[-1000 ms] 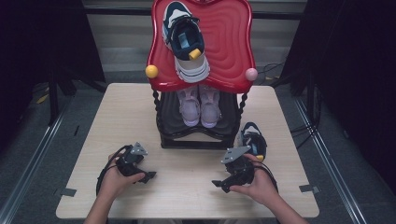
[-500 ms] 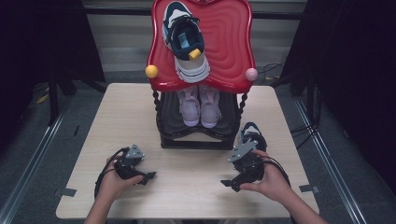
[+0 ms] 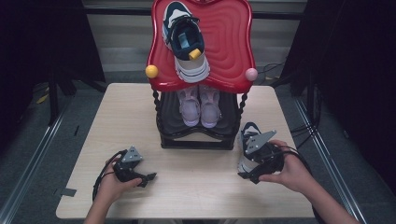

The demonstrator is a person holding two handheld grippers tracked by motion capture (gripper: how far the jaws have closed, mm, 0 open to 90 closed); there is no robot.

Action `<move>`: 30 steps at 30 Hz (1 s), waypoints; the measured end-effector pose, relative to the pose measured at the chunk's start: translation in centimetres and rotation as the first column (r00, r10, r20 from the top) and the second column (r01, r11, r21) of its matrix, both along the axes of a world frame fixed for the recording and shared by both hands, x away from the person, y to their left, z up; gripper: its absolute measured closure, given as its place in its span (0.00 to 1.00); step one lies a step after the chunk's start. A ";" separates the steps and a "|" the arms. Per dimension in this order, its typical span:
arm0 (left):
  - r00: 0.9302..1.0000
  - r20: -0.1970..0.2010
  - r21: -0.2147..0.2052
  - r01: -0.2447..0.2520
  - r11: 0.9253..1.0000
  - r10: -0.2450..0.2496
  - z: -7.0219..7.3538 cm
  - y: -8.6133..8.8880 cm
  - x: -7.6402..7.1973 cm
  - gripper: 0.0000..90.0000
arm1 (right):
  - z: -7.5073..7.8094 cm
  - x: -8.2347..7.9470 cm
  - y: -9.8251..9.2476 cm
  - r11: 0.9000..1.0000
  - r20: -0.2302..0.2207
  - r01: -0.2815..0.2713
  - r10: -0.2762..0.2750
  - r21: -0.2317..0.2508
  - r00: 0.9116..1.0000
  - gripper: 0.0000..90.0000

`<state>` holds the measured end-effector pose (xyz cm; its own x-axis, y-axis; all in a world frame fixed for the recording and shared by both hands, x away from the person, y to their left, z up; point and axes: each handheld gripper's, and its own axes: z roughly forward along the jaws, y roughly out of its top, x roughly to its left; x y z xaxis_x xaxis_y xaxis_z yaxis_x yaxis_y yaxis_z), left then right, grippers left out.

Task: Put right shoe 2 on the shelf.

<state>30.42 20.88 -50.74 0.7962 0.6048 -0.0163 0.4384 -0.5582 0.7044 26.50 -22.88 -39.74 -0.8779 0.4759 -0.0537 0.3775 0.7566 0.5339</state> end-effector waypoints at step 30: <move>1.000 0.003 -0.016 -0.002 1.000 0.002 -0.2 0.1 -0.1 0.09 | -0.2 3.0 -4.4 0.990 -0.006 0.040 -0.041 -0.133 0.999 0.18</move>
<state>30.28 20.93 -50.90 0.7952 0.6059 -0.0235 0.4372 -0.5460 0.7147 29.54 -27.29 -39.95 -0.8587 0.5002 -0.1116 0.4132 0.8046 0.4265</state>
